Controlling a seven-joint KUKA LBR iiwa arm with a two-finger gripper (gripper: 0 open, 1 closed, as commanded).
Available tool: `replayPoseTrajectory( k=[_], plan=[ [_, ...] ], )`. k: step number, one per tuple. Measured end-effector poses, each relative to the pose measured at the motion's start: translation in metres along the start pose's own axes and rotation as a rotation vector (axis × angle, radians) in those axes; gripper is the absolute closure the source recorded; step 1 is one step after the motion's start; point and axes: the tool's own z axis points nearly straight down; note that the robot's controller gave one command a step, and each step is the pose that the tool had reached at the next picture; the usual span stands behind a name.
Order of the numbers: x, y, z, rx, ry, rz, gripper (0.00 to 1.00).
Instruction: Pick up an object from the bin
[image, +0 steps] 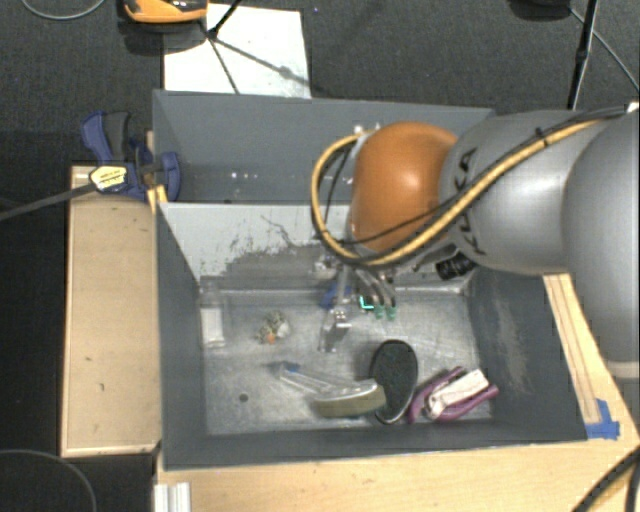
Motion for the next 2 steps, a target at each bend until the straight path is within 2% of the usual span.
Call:
replayPoseTrajectory(
  k=[1,2],
  plan=[
    [-0.005,-0.062,0.021,0.003,-0.005,-0.076,0.0],
    [-0.007,-0.054,-0.011,-0.001,-0.012,0.236,0.0]
  ],
)
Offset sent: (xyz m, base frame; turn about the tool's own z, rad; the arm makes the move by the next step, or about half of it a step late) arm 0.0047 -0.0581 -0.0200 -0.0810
